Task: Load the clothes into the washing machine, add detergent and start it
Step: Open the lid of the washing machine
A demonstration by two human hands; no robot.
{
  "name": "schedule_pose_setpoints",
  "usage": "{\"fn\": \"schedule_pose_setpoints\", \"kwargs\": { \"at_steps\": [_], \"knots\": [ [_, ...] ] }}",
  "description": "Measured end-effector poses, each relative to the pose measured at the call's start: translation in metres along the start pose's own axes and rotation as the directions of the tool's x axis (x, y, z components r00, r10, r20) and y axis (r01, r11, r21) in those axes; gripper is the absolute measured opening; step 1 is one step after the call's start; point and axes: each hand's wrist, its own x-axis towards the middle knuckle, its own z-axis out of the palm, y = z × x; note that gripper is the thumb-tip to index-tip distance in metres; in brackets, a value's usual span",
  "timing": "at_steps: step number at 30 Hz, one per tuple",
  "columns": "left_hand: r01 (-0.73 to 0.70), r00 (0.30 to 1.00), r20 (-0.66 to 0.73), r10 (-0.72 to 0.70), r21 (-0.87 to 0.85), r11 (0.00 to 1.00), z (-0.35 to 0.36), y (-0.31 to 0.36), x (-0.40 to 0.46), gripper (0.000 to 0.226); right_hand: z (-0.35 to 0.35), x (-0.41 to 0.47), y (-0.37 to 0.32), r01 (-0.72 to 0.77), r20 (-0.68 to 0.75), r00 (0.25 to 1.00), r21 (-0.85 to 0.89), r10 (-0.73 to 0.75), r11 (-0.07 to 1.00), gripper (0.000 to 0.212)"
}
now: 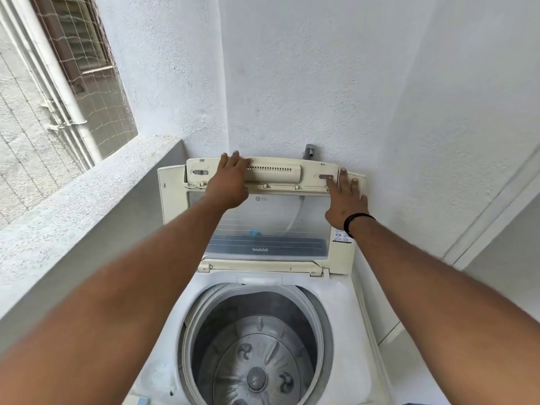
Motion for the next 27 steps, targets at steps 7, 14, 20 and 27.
{"fn": "schedule_pose_setpoints", "kwargs": {
  "at_steps": [7, 14, 20, 27],
  "knots": [
    [0.01, 0.999, -0.05, -0.006, 0.098, 0.995, 0.012, 0.007, -0.02, 0.089, 0.006, -0.007, 0.002, 0.005, -0.027, 1.0, 0.019, -0.004, 1.0, 0.079],
    [0.025, 0.997, -0.073, -0.017, 0.097, 0.995, 0.019, 0.011, -0.042, 0.092, 0.017, -0.023, 0.007, -0.016, -0.011, 1.0, 0.08, 0.017, 0.997, 0.088],
    [-0.005, 0.998, -0.065, 0.012, 0.096, 0.995, 0.023, 0.017, -0.054, 0.089, 0.024, -0.038, 0.006, -0.015, -0.024, 1.0, 0.116, 0.017, 0.993, 0.085],
    [-0.025, 1.0, -0.012, 0.025, 0.035, 0.999, 0.04, 0.033, -0.081, 0.089, 0.033, -0.064, 0.01, -0.009, -0.045, 0.999, 0.248, 0.021, 0.969, 0.071]
  ]
}}
